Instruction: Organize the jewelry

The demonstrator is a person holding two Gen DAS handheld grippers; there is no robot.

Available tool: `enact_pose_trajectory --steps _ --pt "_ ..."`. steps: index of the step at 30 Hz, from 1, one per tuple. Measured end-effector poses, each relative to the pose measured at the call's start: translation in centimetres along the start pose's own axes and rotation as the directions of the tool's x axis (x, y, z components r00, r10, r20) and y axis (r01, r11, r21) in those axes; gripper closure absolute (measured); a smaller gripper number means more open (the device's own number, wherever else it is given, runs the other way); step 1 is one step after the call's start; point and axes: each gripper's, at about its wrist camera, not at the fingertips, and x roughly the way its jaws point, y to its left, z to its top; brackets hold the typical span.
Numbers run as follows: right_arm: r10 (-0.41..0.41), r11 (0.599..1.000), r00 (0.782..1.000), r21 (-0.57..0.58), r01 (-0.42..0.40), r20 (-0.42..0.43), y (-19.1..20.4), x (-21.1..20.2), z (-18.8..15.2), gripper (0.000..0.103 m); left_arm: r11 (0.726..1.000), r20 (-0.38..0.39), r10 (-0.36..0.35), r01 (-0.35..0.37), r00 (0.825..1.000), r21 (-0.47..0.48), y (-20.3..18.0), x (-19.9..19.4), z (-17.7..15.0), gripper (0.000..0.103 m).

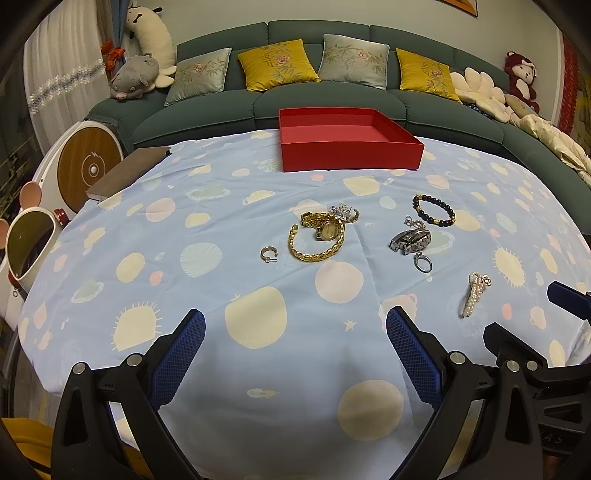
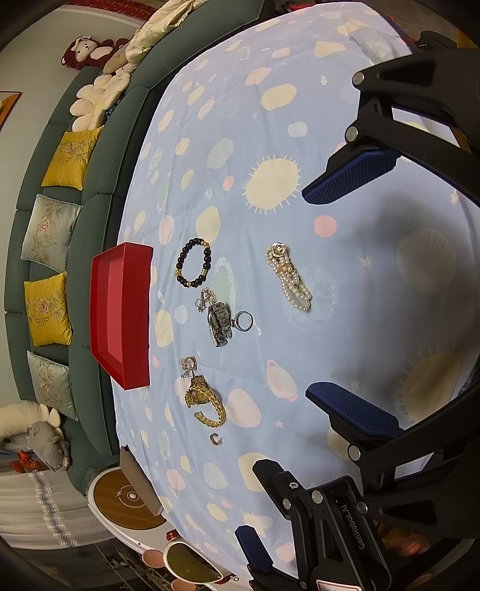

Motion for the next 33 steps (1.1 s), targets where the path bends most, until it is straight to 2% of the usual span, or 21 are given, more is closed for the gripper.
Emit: enact_pose_trajectory --steps 33 --pt "0.001 1.000 1.000 0.000 -0.001 -0.002 -0.01 0.02 -0.02 0.008 1.000 -0.004 0.003 -0.003 1.000 -0.001 -0.01 0.20 -0.08 0.007"
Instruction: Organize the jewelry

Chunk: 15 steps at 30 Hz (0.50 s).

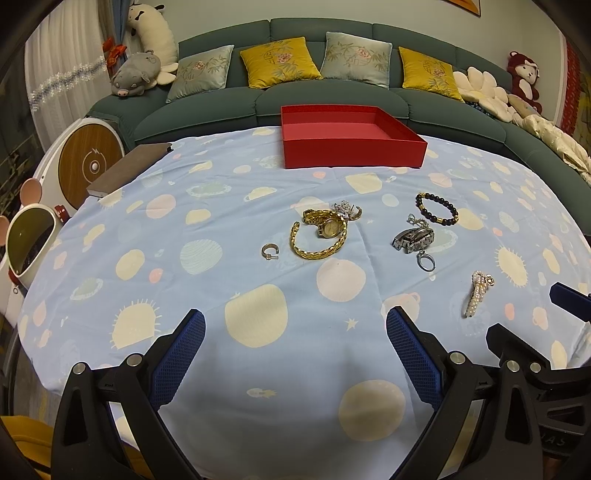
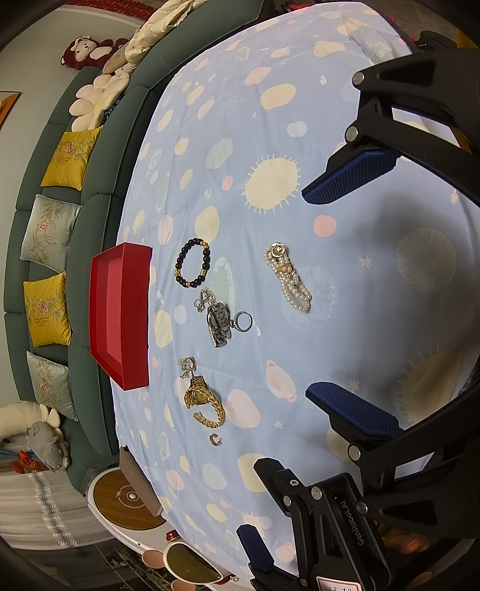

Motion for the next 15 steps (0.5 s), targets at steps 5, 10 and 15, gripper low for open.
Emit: enact_pose_trajectory --steps 5,10,15 --pt "-0.001 1.000 1.000 0.000 0.001 -0.001 0.00 0.03 -0.01 0.008 1.000 0.000 -0.001 0.001 1.000 0.001 0.00 0.04 -0.06 0.007" --pt "-0.001 1.000 1.000 0.000 0.001 -0.001 -0.01 0.06 -0.02 0.008 1.000 0.000 0.000 0.000 1.000 0.000 0.01 0.02 -0.03 0.007" --pt "0.001 1.000 1.000 0.000 -0.001 -0.003 -0.01 0.15 -0.12 0.008 1.000 -0.001 0.000 0.000 1.000 0.000 0.01 0.03 -0.02 0.007"
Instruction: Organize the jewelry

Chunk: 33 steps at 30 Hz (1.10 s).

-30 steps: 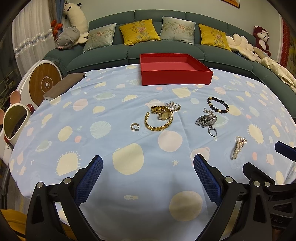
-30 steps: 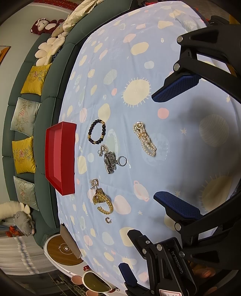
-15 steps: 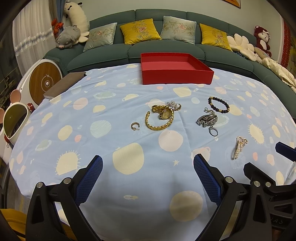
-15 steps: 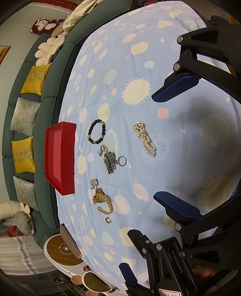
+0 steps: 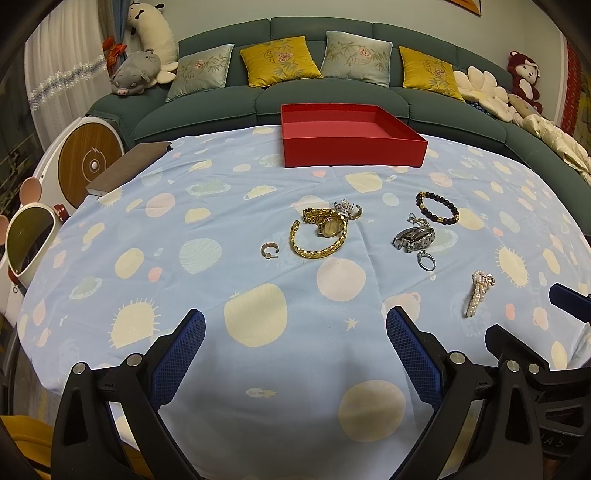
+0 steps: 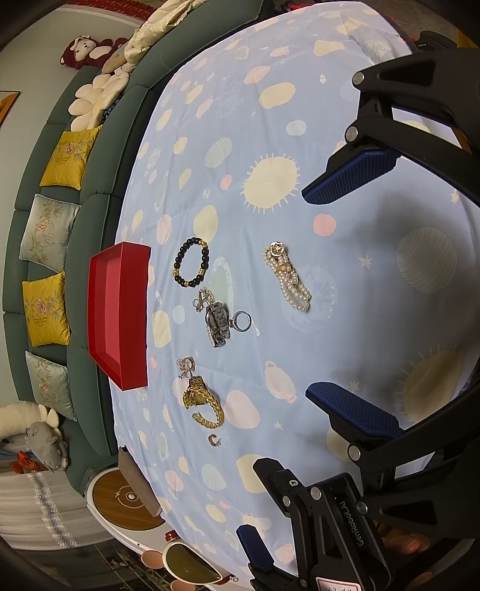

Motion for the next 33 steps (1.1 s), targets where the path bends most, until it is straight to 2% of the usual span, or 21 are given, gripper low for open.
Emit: enact_pose_trajectory --steps 16,20,25,27,30,33 --pt "-0.002 1.000 1.000 0.014 0.002 -0.007 -0.6 1.0 -0.2 0.009 0.999 -0.023 0.021 -0.022 1.000 -0.026 0.8 1.0 -0.2 0.007" --pt "-0.002 1.000 1.000 0.030 0.003 -0.012 -1.1 2.0 -0.2 0.010 0.997 -0.031 0.031 -0.033 0.999 -0.070 1.9 1.6 0.1 0.007" --pt "0.008 0.998 0.999 0.058 -0.006 -0.037 -1.8 4.0 -0.1 0.020 0.991 -0.046 0.034 -0.040 0.998 -0.124 3.6 2.5 0.6 0.007" --pt "0.007 0.998 0.998 0.069 -0.002 -0.062 -1.9 5.0 0.0 0.026 0.991 -0.053 0.029 -0.035 0.998 -0.130 4.0 2.9 0.8 0.007" --pt "0.015 0.996 0.998 0.084 -0.009 -0.066 -2.1 6.2 0.1 0.028 0.991 -0.054 0.026 -0.033 0.998 -0.131 4.1 3.5 1.0 0.007" --pt "0.019 0.996 0.996 0.093 -0.011 -0.082 -2.2 7.3 0.3 0.034 0.991 -0.066 0.009 -0.017 0.998 -0.129 4.0 4.2 1.2 0.007"
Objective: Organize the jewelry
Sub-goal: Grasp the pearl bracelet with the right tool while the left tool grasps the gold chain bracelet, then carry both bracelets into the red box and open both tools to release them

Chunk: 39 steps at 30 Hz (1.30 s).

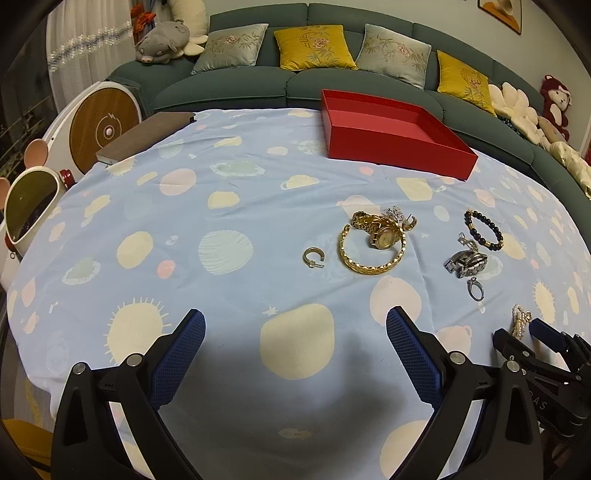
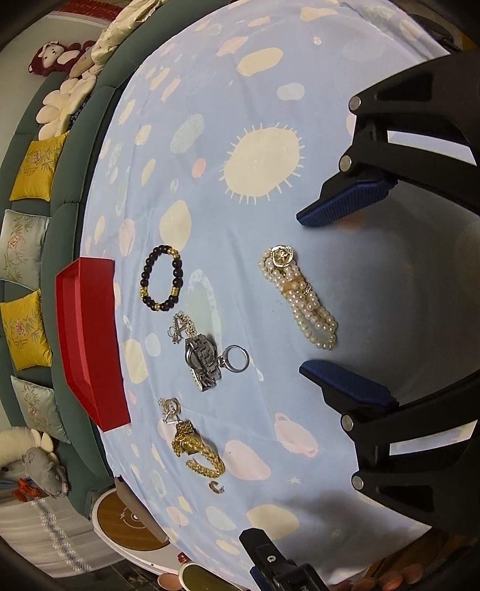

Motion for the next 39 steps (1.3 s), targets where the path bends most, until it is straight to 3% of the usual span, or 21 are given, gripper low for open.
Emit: enact_pose_trajectory --steps 4,9,13,16,18,20,24,25,30,39 --pt "-0.006 1.000 0.999 -0.022 0.007 0.038 0.3 0.4 0.4 0.042 1.000 0.005 -0.011 0.011 1.000 0.003 -0.5 0.8 0.6 0.007" --pt "0.021 1.000 0.999 -0.018 -0.020 0.042 0.4 0.4 0.9 0.081 1.000 0.014 -0.023 0.022 1.000 0.009 -1.6 1.9 1.9 0.007" --pt "0.038 0.999 0.998 -0.005 -0.038 0.047 0.2 0.2 1.1 0.083 0.997 0.021 -0.066 0.066 0.998 0.036 -2.9 2.9 2.9 0.007" --pt "0.044 0.999 0.997 -0.007 -0.044 0.059 0.2 -0.1 1.2 0.085 0.995 0.025 -0.061 0.059 0.998 0.079 -3.9 3.9 3.1 0.009" --pt "0.044 0.999 0.997 -0.009 -0.043 0.068 0.2 -0.3 1.3 0.090 0.993 0.006 -0.063 0.063 0.998 0.096 -4.4 4.9 3.2 0.019" --pt "0.051 0.999 0.997 -0.003 -0.051 0.063 0.0 -0.2 1.4 0.090 0.991 -0.026 -0.075 0.078 0.997 0.107 -4.7 6.1 3.1 0.036" --pt "0.059 0.998 0.996 -0.002 -0.059 0.060 -0.2 -0.1 1.4 0.090 0.987 -0.018 -0.070 0.072 0.997 0.146 -5.5 6.6 3.0 0.044" --pt "0.062 0.998 0.996 -0.002 -0.062 0.058 -0.2 -0.1 1.4 0.090 0.986 -0.018 -0.078 0.080 0.997 0.148 -5.6 6.6 3.1 0.052" --pt "0.072 0.997 0.996 0.004 -0.072 0.059 -0.5 -0.2 1.5 0.090 0.981 -0.019 -0.111 0.112 0.994 0.161 -6.1 6.0 3.0 0.054" --pt "0.089 0.996 0.991 0.005 -0.090 0.098 -0.5 -2.2 2.1 0.090 0.977 0.050 -0.181 0.174 0.982 0.123 -6.0 2.0 4.3 0.054"
